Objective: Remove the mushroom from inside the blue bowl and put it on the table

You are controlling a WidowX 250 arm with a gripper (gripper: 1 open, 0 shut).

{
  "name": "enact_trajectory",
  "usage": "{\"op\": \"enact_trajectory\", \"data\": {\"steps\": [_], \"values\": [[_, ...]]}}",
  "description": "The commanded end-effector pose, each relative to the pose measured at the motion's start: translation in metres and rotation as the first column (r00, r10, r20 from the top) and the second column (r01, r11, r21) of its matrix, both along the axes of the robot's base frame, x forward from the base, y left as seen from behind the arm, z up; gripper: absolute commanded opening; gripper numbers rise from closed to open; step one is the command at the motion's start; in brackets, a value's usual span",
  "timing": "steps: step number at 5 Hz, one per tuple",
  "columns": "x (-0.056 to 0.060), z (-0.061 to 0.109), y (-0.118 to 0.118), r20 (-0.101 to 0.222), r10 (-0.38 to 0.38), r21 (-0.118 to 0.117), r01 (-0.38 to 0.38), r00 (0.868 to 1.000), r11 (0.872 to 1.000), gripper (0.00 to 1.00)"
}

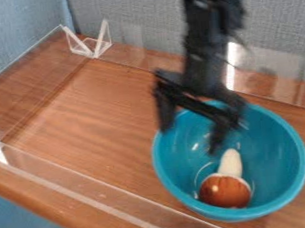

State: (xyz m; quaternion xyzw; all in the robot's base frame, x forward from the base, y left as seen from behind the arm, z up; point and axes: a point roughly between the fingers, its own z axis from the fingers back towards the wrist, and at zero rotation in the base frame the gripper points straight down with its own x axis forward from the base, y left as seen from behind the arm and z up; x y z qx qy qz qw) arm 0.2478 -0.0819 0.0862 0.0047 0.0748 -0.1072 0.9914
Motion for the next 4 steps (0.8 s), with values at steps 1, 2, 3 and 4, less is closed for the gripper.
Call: {"op": "enact_trajectory", "data": {"steps": [1,2,3,4], "values": [[-0.011,0.008,-0.037,0.099,-0.015,-0.005,0.016,0.995,1.000,1.00],[-0.016,-0.004,-0.039,0.103,-0.014,-0.002,0.014,0.995,1.000,1.00],[-0.018,-0.008,-0.038,0.110,-0.006,0.007,0.005,0.994,1.000,1.00],[-0.018,-0.010,-0.035,0.120,-0.002,0.018,0.000,0.993,1.000,1.00]]}}
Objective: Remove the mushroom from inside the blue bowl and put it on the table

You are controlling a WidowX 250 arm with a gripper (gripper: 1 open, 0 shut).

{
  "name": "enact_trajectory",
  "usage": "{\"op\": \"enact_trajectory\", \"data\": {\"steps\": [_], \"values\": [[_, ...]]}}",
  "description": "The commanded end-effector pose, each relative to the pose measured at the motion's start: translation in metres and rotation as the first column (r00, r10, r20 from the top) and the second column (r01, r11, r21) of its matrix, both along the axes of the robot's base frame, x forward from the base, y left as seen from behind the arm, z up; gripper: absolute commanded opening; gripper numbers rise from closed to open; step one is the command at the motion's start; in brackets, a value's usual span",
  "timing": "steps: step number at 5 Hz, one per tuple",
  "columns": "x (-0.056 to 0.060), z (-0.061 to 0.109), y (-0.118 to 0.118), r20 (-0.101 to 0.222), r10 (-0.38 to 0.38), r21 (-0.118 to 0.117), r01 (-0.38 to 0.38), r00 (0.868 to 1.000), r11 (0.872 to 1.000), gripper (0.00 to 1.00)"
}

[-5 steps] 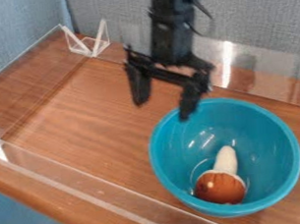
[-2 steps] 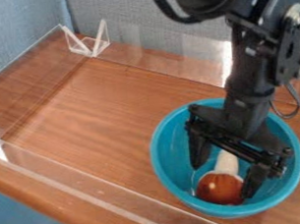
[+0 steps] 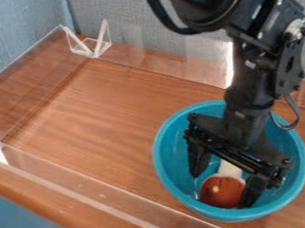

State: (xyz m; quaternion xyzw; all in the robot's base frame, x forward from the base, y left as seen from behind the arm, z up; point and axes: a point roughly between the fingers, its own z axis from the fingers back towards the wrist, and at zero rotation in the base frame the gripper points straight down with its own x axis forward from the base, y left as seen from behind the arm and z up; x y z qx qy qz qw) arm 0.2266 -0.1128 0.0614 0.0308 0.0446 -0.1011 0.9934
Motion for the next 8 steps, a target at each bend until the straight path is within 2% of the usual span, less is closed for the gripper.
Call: {"op": "enact_trajectory", "data": {"steps": [1,8], "values": [[0.003,0.011,-0.003,0.065,-0.005,-0.017,0.006,0.998,1.000,1.00],[0.005,-0.006,0.007,0.095,0.019,0.042,-0.023,0.995,0.999,1.00]]}}
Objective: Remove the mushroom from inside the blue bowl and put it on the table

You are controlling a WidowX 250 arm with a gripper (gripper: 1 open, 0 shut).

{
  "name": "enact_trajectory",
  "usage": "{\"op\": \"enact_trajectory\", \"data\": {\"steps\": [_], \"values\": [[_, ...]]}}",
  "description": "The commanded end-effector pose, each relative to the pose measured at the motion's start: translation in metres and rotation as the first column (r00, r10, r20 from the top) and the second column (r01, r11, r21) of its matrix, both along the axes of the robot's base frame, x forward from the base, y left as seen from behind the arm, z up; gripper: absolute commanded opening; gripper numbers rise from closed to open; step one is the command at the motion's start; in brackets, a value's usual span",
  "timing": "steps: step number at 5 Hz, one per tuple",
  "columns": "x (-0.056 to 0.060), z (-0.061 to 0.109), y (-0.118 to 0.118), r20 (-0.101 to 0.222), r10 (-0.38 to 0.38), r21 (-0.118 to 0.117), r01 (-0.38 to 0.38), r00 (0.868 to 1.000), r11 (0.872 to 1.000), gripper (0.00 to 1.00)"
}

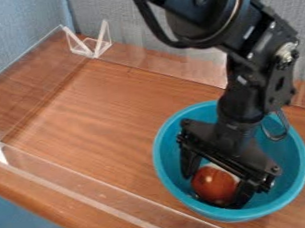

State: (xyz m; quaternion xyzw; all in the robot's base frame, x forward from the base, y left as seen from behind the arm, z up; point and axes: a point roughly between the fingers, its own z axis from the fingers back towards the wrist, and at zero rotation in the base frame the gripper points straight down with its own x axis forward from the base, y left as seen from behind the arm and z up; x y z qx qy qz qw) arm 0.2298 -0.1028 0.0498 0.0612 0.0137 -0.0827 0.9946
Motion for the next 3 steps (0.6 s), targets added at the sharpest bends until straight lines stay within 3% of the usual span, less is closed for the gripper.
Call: {"op": "enact_trajectory", "data": {"steps": [1,3], "values": [[0.0030,0.0029,-0.0025,0.027,-0.008,-0.005,0.008,1.000,1.000,1.00],[0.0051,-0.0008,-0.0015,0.033,-0.002,0.009,0.002,0.999,1.000,1.00]]}}
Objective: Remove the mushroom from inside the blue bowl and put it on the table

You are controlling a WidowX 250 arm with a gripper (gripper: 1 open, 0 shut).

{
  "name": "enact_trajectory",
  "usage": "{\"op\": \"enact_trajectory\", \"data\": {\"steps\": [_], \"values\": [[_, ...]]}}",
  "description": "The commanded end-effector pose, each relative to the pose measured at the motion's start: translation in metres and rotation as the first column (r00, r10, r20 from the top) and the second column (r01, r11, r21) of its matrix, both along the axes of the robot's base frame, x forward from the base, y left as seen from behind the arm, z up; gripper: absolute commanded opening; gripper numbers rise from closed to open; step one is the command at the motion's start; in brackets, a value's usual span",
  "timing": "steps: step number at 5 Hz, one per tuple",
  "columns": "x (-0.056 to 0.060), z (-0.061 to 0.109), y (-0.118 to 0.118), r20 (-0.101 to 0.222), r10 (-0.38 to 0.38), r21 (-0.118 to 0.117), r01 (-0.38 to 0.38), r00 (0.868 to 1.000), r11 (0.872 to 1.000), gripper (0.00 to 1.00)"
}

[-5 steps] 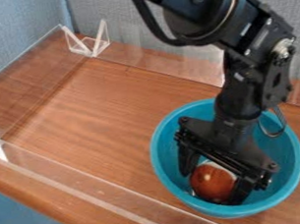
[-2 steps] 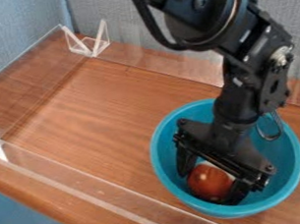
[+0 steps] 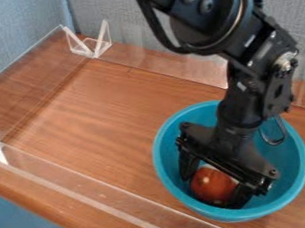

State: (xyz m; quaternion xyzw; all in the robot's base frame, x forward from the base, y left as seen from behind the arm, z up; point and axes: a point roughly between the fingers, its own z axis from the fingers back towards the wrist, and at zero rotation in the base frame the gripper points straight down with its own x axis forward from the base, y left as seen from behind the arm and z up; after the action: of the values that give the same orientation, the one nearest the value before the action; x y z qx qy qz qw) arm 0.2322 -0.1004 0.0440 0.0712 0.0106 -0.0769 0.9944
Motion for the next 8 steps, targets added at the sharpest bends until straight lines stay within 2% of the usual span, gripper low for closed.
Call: {"op": "enact_trajectory", "data": {"steps": [1,8], "values": [[0.004,0.003,-0.004,0.026,-0.010,-0.005,0.010,1.000,1.000,0.00],[0.006,0.020,0.003,0.029,-0.041,-0.008,0.041,0.999,0.999,0.00]]}}
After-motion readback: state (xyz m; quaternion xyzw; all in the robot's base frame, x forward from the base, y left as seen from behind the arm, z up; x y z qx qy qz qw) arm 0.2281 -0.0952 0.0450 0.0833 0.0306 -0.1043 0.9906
